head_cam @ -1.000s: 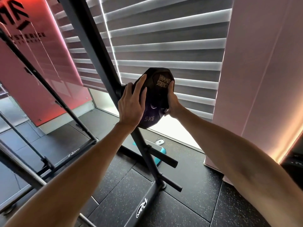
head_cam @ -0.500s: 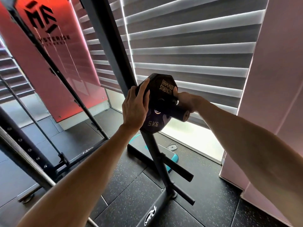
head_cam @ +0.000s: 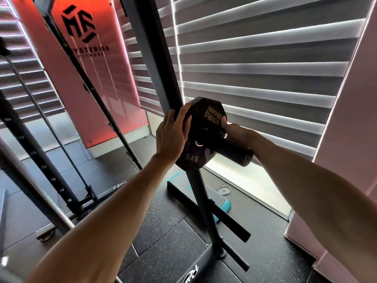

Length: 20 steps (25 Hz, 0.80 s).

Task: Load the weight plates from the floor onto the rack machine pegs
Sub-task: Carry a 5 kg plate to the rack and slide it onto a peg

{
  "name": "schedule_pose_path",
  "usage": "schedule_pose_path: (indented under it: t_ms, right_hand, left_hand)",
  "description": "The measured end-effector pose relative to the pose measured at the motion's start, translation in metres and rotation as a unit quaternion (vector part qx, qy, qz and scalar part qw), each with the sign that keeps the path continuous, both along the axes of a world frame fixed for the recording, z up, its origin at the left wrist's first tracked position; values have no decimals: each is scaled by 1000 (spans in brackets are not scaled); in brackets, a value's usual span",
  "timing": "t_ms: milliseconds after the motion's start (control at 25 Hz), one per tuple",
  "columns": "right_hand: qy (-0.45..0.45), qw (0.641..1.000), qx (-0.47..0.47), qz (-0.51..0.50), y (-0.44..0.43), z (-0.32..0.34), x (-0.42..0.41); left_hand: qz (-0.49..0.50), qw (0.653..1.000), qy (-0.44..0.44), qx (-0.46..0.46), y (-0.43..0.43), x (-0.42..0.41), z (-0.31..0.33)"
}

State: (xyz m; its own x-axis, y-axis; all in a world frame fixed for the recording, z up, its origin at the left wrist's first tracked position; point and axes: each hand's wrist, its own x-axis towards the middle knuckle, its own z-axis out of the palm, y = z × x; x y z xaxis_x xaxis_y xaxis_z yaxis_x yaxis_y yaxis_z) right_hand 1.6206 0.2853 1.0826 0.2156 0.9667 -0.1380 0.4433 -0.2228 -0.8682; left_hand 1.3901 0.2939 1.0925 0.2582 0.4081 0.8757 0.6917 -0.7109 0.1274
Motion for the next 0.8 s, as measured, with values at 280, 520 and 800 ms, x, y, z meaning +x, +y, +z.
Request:
schedule_pose_path:
  t_ms: [280,520,800]
  right_hand:
    - [-156,967,124,-158,-15,27,-19]
    - [-247,852,440,-136,-51,94,-121]
    - [-226,848,455,154,-81,93,-319]
  left_hand:
    - [25,994,14,-105,-19,-23,23]
    - [127,985,16,-118,-44,-80,76]
    - [274,952,22,-136,-111,-235,85]
